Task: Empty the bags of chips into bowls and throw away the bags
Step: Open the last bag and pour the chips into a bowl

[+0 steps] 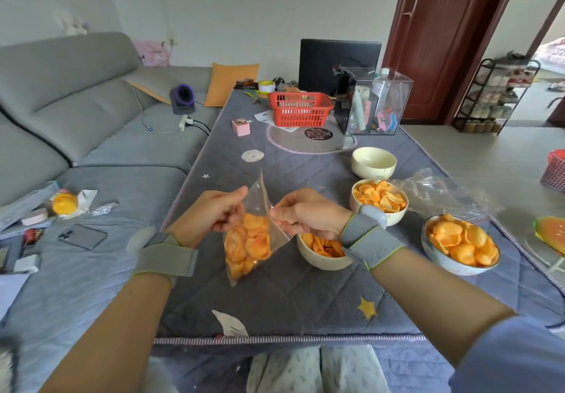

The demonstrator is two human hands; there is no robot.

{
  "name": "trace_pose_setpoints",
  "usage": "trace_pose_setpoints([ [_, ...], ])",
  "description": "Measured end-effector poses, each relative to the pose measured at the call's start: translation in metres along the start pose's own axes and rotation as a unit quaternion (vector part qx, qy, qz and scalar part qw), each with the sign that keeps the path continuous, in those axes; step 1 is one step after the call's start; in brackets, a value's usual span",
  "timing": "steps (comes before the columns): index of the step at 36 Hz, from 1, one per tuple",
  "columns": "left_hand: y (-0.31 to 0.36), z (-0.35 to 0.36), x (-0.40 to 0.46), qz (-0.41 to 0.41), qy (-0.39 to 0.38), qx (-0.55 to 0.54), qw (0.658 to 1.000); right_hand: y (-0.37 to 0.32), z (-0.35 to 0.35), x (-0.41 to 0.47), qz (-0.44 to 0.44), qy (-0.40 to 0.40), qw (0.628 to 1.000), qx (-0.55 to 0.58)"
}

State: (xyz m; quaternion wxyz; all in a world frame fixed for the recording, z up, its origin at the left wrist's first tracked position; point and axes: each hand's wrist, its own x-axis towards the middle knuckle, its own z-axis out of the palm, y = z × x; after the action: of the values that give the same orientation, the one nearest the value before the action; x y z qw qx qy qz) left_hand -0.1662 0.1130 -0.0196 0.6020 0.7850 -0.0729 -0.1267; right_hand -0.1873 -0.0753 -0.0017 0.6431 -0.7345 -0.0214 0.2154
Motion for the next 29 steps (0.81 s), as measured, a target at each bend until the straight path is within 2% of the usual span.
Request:
trace_pose_setpoints([
  [7,0.017,0.016,-0.003,0.038,-0.021,0.048,0.998,-0.005,0.003,-0.003,-0.036,-0.013,0.998,-0.043],
  [13,0.017,0.017,-0.004,0.052,-0.028,0.037,0.998,-0.003,0.004,-0.004,-0.062,-0.019,0.996,-0.065],
  [17,0.019,0.020,-0.003,0.055,-0.004,0.035,0.998,0.000,0.004,-0.001,-0.068,-0.017,0.997,-0.041],
  [23,0.014,0.019,0.002,0.033,0.027,-0.014,0.999,0.003,-0.002,0.004,-0.049,-0.024,0.994,0.091],
  [29,0.008,0.020,0.000,0.008,-0.003,-0.096,0.995,0.008,-0.001,0.009,-0.032,-0.044,0.997,0.052],
])
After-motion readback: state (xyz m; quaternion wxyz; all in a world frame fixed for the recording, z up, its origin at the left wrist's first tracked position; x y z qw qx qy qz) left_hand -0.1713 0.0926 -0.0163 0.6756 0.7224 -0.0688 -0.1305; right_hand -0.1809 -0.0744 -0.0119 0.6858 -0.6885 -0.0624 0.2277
